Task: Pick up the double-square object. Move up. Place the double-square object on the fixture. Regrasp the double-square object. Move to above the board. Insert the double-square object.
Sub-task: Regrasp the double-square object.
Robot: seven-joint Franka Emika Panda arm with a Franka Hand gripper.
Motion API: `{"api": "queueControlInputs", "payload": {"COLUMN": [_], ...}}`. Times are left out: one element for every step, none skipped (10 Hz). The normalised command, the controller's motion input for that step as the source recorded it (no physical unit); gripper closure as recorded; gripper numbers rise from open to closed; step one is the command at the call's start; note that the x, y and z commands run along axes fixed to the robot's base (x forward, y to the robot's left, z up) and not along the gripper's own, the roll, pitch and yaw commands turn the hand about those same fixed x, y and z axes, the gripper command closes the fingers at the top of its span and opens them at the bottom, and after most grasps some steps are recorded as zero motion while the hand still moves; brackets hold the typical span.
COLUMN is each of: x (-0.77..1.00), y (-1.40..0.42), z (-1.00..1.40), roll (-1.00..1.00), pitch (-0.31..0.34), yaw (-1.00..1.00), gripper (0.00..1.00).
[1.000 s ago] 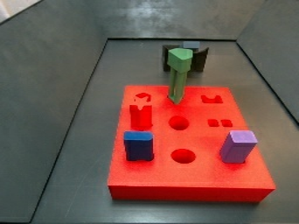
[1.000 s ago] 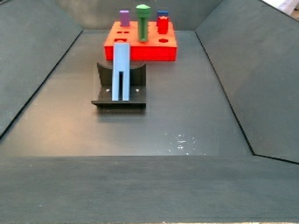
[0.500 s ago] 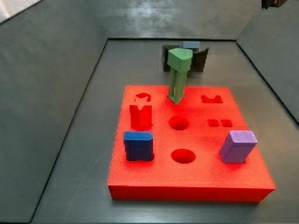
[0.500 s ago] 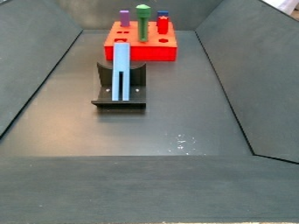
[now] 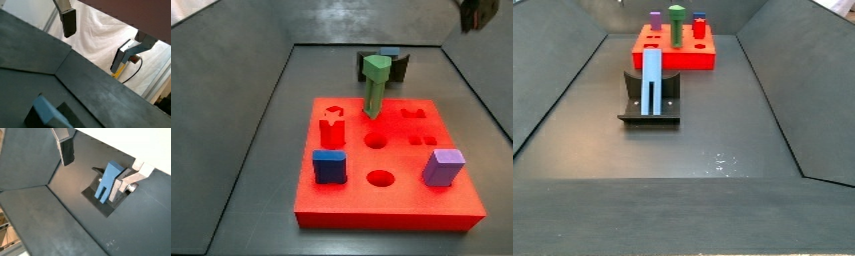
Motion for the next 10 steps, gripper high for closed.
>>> {"api": "queueControlInputs", "payload": {"x": [0.06, 0.06, 0.06, 0.06, 0.06, 0.06, 0.06, 0.05, 0.05, 0.05], "y": [0.04, 0.03, 0.03, 0.03, 0.03, 0.03, 0.03, 0.02, 0.02, 0.01], "z": [-1.00, -1.00, -1.00, -1.00, -1.00, -1.00, -1.00, -0.80, -0.63, -0.41], "roll": [0.06, 0.07, 0.08, 0.07, 0.06, 0.06, 0.06, 0.06, 0.05, 0.06], "pitch": [-0.163, -0.174, -0.172, -0.156, -0.136, -0.112, -0.089, -0.053, -0.033, -0.005], "yaw": [0.07, 0.04, -0.01, -0.05, -0.07, -0.09, -0.09, -0.09, -0.08, -0.07], "gripper": [0.00, 0.00, 0.00, 0.00, 0.00, 0.00, 0.00, 0.00, 0.00, 0.00]}}
